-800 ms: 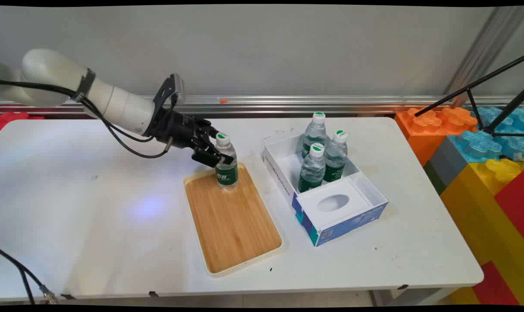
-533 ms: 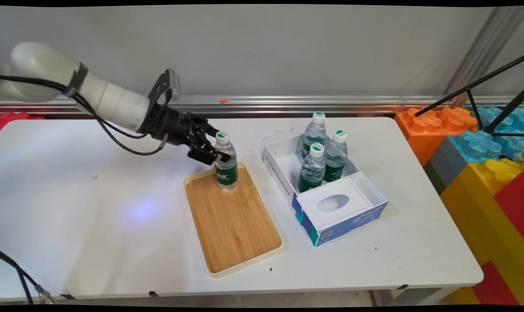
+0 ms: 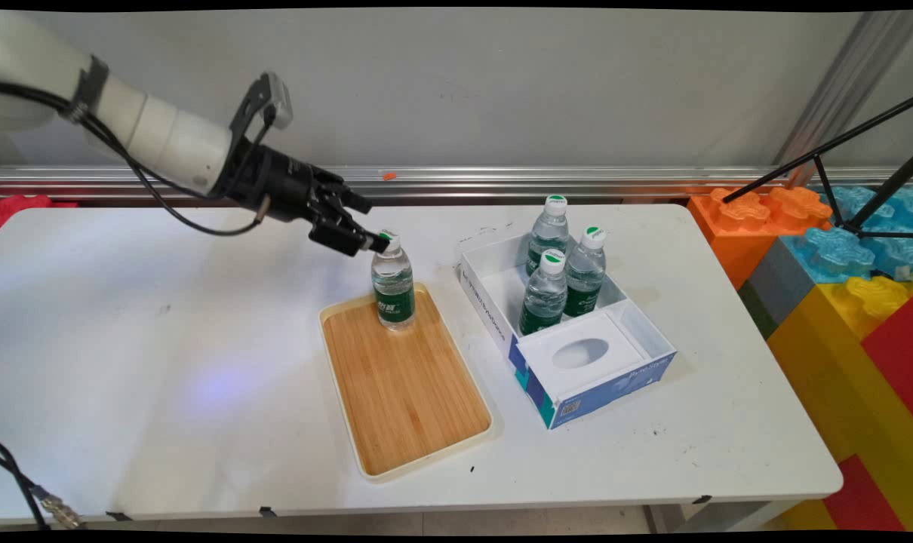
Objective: Pick up the green bottle from the white box, then place the picked object on the tray
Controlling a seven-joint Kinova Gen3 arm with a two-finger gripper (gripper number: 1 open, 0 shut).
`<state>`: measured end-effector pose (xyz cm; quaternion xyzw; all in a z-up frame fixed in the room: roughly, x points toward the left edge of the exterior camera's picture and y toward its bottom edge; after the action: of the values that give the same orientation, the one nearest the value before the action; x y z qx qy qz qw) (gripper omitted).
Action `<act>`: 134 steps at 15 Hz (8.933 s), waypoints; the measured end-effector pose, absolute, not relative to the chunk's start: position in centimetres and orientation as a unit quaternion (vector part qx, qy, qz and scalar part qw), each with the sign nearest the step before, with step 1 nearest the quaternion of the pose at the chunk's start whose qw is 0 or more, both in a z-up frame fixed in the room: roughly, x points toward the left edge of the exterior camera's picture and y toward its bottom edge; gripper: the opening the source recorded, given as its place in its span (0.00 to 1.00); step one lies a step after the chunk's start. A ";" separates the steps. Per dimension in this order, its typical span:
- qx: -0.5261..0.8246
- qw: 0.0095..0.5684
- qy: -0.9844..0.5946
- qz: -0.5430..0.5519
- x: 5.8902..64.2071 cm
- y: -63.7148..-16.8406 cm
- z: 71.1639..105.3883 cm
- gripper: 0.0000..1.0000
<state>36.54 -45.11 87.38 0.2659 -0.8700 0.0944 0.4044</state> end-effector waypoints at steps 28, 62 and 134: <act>0.310 0.358 -0.876 0.095 16.2 -45.3 86.2 1.00; 0.295 0.399 -0.863 0.098 11.2 -47.7 79.0 0.00; 0.213 0.378 -0.900 0.041 25.2 -37.6 80.7 1.00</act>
<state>25.23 -37.61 80.73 0.2130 -0.9002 0.0407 0.3778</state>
